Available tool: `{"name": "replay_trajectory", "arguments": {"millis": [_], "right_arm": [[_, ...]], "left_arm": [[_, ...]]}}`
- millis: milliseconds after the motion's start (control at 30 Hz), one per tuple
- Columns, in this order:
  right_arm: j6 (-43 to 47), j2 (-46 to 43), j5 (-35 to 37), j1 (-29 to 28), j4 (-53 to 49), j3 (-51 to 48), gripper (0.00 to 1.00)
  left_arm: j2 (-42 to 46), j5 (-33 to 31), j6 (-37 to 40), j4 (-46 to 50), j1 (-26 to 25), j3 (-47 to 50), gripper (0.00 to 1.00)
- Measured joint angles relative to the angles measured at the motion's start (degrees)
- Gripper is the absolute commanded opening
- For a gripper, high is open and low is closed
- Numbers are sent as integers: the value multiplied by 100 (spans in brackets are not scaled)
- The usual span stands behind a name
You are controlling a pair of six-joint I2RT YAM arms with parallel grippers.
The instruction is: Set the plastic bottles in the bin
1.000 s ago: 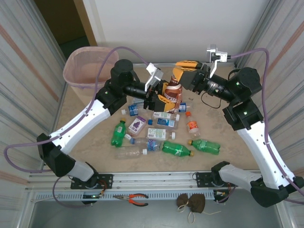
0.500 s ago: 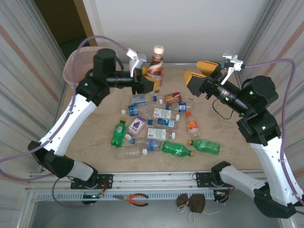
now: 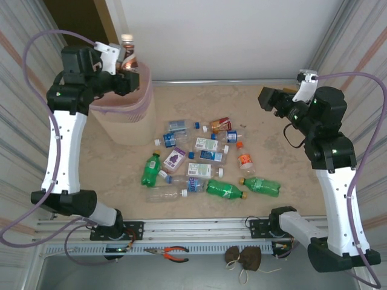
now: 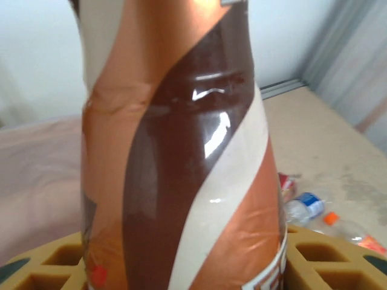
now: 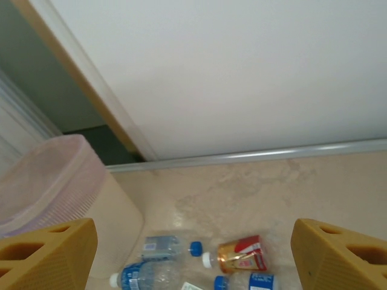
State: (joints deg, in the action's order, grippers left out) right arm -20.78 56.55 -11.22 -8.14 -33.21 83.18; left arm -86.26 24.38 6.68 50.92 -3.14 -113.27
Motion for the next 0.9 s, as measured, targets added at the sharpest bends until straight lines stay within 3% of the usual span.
{"name": "replay_trajectory", "arguments": {"millis": [233,567,900], "right_arm": [[-15,0,-166,153,-46,-85,83],[-15,-2,-236,175,-57,-221,82],[-15,0,-251,186,-72,-297,83]], "left_arm": [[-584,-778,509,365,555,-37,43],[-1934,-1799,1178,785,584,-376,42],[-2651,-2640,1300,1351,691,-391,42]]}}
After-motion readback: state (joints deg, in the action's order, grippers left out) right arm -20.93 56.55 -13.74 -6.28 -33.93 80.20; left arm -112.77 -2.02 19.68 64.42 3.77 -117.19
